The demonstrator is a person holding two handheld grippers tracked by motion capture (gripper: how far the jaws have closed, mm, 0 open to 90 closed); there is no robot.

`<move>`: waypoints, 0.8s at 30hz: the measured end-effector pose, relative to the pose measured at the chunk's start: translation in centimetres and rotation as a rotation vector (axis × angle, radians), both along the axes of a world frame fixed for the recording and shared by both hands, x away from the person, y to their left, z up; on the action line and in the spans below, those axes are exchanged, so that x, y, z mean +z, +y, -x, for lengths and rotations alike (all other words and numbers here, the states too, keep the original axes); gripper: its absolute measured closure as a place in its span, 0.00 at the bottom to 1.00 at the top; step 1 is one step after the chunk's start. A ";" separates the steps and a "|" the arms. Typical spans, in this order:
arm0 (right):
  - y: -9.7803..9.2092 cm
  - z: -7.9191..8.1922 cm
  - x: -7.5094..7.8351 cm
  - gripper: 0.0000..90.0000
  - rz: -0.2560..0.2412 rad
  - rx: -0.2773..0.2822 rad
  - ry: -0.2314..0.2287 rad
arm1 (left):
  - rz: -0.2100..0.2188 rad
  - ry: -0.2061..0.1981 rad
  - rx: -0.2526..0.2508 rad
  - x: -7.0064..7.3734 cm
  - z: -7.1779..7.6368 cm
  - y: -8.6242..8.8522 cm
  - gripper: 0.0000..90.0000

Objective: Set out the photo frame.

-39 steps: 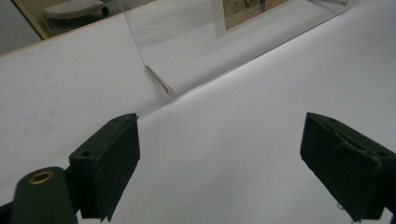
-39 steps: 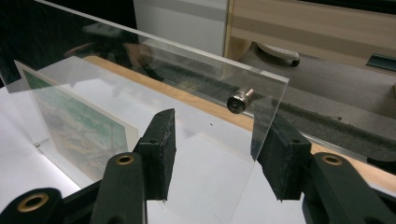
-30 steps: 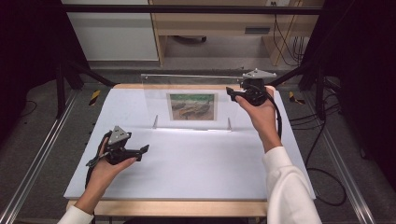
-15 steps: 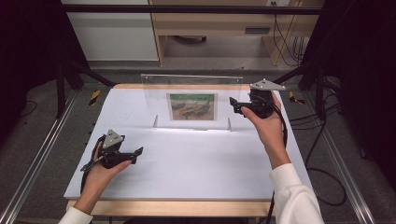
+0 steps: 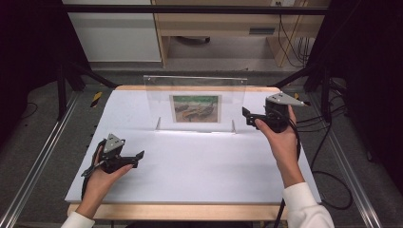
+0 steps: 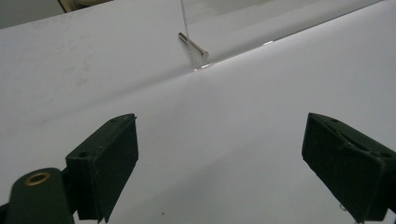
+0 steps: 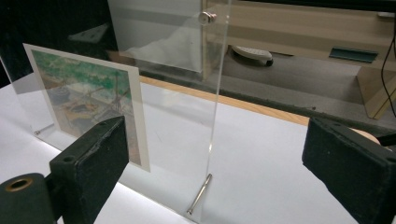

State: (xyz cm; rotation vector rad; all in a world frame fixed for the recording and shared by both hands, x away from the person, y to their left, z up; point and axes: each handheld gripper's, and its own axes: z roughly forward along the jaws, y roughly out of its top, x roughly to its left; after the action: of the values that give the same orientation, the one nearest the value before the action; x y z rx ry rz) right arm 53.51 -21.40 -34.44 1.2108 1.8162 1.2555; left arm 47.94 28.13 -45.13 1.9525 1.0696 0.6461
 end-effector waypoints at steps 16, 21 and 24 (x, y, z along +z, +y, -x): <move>-1.6 3.1 -1.8 0.07 0.015 -0.012 0.020 | 0.000 0.013 0.018 -0.3 1.1 1.3 0.12; -1.7 4.0 -2.4 0.07 0.029 -0.010 0.029 | 0.000 0.012 0.023 -0.3 1.2 1.6 0.12; -1.8 4.4 -2.8 0.07 0.032 -0.013 0.035 | 0.000 0.012 0.024 -0.3 1.2 1.7 0.12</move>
State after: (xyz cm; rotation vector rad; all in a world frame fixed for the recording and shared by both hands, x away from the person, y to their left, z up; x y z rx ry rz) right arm 49.09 -23.20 -37.22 1.2323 1.8438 1.2007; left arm 46.70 29.81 -45.46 1.9487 1.1015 0.6486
